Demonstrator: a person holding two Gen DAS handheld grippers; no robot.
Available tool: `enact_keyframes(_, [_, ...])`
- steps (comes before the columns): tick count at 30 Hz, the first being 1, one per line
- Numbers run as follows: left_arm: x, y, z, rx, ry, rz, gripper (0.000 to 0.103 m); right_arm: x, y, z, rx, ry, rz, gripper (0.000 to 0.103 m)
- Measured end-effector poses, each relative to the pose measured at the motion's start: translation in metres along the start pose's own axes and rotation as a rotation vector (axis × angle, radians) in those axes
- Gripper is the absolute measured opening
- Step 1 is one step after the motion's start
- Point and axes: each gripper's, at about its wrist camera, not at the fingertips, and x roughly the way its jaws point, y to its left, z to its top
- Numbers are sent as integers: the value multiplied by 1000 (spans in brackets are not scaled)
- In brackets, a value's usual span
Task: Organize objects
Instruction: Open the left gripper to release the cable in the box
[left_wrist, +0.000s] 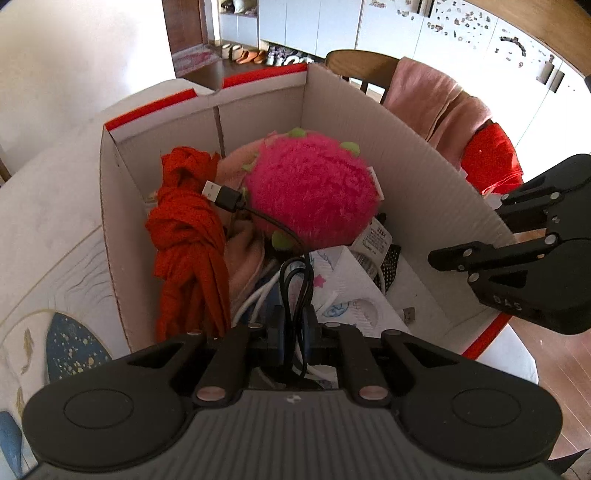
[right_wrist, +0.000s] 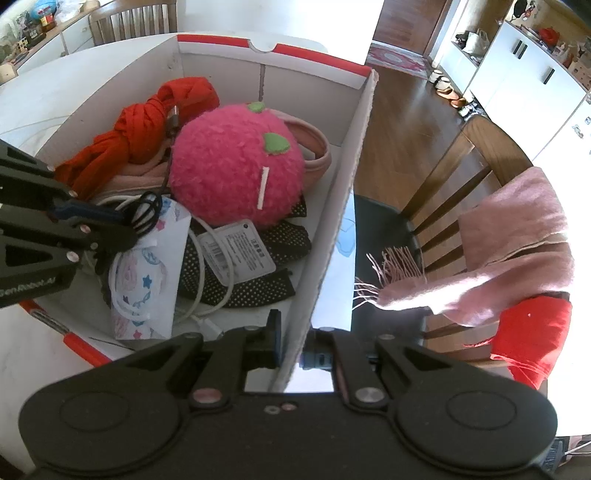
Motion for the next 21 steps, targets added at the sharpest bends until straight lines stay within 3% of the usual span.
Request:
enact_keyframes(11, [-2,-2,0,-5,2,3,9,-5,-2,-1,-9,-16,14,10])
enact_keyframes(17, [-12,-9,-3,-1,-16,4,16,-13,-5,-3,-17,-37,27,10])
enact_keyframes(20, [-18,-12,-6,2,-30,13,41,-20,-6,-5,-21,-57,36,12])
enact_keyframes(21, [-21,-13,-6,3,-39,16,60,-22,-7,-6,-23,-62,38,13])
